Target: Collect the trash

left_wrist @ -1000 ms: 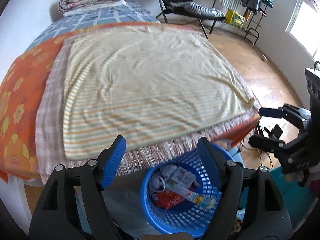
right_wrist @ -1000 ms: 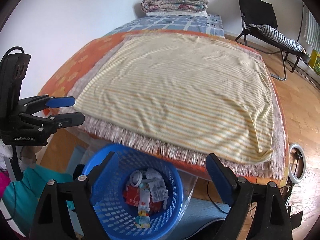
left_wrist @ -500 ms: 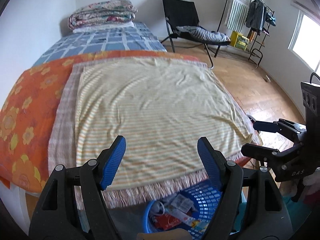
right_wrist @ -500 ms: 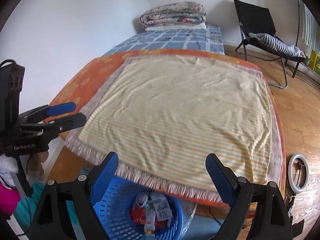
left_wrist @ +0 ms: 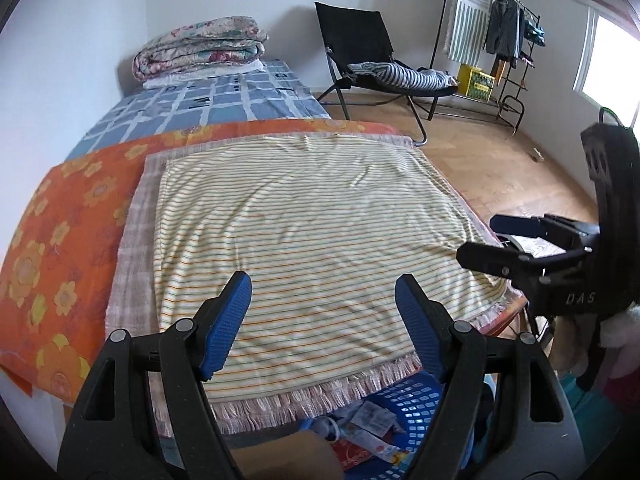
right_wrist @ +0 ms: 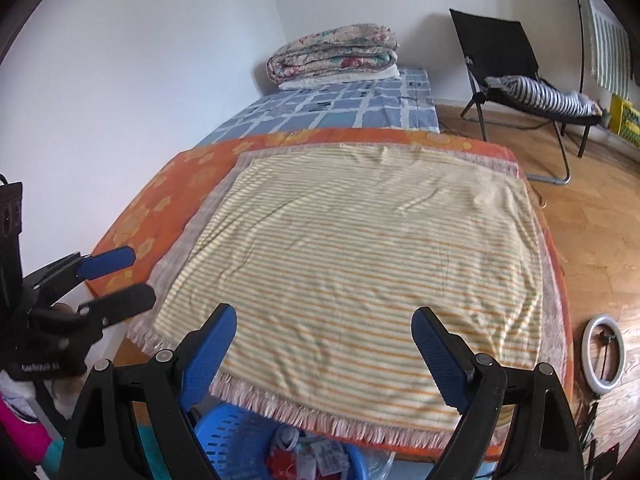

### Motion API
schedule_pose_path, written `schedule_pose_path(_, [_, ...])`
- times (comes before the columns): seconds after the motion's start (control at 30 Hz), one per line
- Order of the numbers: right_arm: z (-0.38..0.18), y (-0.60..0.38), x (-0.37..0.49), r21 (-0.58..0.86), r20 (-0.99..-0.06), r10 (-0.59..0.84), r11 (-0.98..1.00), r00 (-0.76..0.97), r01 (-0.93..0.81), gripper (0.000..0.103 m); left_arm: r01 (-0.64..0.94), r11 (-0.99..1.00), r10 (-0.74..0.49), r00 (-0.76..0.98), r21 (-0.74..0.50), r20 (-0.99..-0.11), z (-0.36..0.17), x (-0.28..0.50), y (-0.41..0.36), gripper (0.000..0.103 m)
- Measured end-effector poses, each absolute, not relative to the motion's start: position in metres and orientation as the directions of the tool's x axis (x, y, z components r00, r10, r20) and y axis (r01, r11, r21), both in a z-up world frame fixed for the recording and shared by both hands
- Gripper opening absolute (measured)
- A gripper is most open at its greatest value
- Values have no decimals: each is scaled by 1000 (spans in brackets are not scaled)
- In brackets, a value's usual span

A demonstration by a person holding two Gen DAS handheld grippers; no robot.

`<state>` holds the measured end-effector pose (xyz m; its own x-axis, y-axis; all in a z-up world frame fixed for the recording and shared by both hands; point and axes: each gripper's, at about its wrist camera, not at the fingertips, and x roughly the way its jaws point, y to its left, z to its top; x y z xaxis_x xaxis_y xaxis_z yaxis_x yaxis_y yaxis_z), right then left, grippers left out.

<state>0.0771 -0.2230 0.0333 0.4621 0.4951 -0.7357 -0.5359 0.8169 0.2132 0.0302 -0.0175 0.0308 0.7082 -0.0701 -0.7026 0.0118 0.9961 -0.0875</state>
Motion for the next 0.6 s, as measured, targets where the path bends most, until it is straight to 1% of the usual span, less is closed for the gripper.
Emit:
schedule_pose_path(0.03, [34, -223, 78, 212, -735, 495, 817, 464, -536, 91, 10, 996, -66, 708, -84, -703, 30, 30, -17, 81])
schedule_pose_path(0.07, [33, -223, 79, 216, -735, 496, 818, 463, -533, 91, 7, 997, -62, 709, -80, -702, 30, 30, -17, 88])
schedule_pose_path(0.1, [33, -223, 80, 220, -736, 497, 818, 460, -531, 91, 3, 997, -57, 713, -79, -699, 30, 29, -16, 92])
schedule_pose_path(0.23, [29, -224, 83, 231, -740, 498, 819, 452, -525, 91, -31, 998, -20, 729, -62, -684, 29, 28, -11, 93])
schedule_pose_path(0.27, [28, -224, 83, 230, -742, 496, 821, 451, -523, 91, -42, 998, -8, 728, -56, -685, 29, 28, -10, 94])
schedule_pose_path(0.3, [26, -223, 83, 226, -745, 493, 821, 450, -525, 91, -55, 997, 4, 724, -52, -690, 28, 29, -9, 98])
schedule_pose_path(0.37, [25, -220, 81, 220, -749, 490, 819, 447, -529, 91, -84, 995, 29, 717, -45, -697, 27, 29, -6, 101])
schedule_pose_path(0.43, [24, -217, 78, 206, -751, 484, 818, 449, -537, 91, -110, 993, 52, 708, -37, -704, 26, 30, -3, 102])
schedule_pose_path(0.6, [23, -212, 71, 178, -752, 476, 812, 455, -556, 91, -131, 991, 66, 713, -40, -698, 25, 26, 3, 102])
